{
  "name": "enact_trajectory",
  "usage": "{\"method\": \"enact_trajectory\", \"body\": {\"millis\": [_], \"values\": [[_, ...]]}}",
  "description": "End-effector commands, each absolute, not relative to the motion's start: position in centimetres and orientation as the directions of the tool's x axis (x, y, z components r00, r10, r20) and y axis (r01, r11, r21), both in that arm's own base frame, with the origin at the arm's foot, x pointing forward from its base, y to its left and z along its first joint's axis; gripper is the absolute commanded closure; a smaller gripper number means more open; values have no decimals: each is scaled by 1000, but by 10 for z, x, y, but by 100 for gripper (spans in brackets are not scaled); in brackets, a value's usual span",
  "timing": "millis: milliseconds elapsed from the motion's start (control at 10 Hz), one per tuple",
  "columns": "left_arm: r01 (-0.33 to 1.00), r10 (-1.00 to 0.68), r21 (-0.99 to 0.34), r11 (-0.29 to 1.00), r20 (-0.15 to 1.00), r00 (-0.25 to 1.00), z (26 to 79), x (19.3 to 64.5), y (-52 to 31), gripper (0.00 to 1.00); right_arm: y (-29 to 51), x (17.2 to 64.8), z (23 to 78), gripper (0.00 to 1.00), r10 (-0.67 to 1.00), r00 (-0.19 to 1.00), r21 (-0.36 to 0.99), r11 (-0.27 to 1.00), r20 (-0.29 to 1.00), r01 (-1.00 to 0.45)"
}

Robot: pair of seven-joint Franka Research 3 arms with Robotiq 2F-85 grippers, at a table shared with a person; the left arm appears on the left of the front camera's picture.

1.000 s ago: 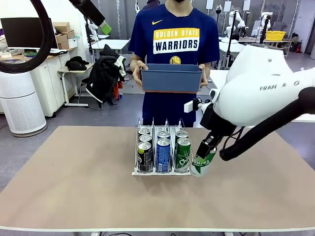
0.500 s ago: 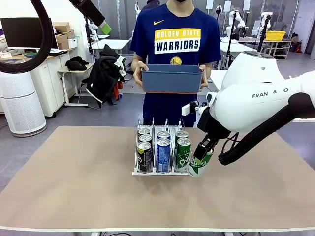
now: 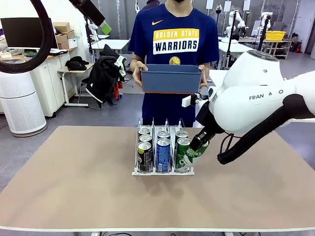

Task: Fill the beverage cans into the dispenser.
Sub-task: Place the picked Sprite in the line of the Automatic Can Dispenser with the same cans.

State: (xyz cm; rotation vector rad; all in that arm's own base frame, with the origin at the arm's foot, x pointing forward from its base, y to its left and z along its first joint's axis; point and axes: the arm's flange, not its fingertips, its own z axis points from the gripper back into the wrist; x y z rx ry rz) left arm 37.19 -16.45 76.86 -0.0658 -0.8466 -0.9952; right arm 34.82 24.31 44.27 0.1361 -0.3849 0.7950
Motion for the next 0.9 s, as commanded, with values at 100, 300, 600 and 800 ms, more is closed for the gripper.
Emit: {"method": "enact_trajectory", "body": {"millis": [100,300,600,800], "values": [[758,-710,315,572,652,266,767,372,-163,0,256,366,434,42,615,634,-54,736,469,-675],[758,-710,315,572,652,266,767,372,-163,0,256,378,433,42,615,624,-61,734,483,-676],[758,-710,315,572,652,266,767,372,-163,0,263,389,427,42,612,623,-17,720,487,-694],[758,-710,315,572,652,266,767,372,-163,0,268,390,422,42,598,621,14,715,506,-699]]}}
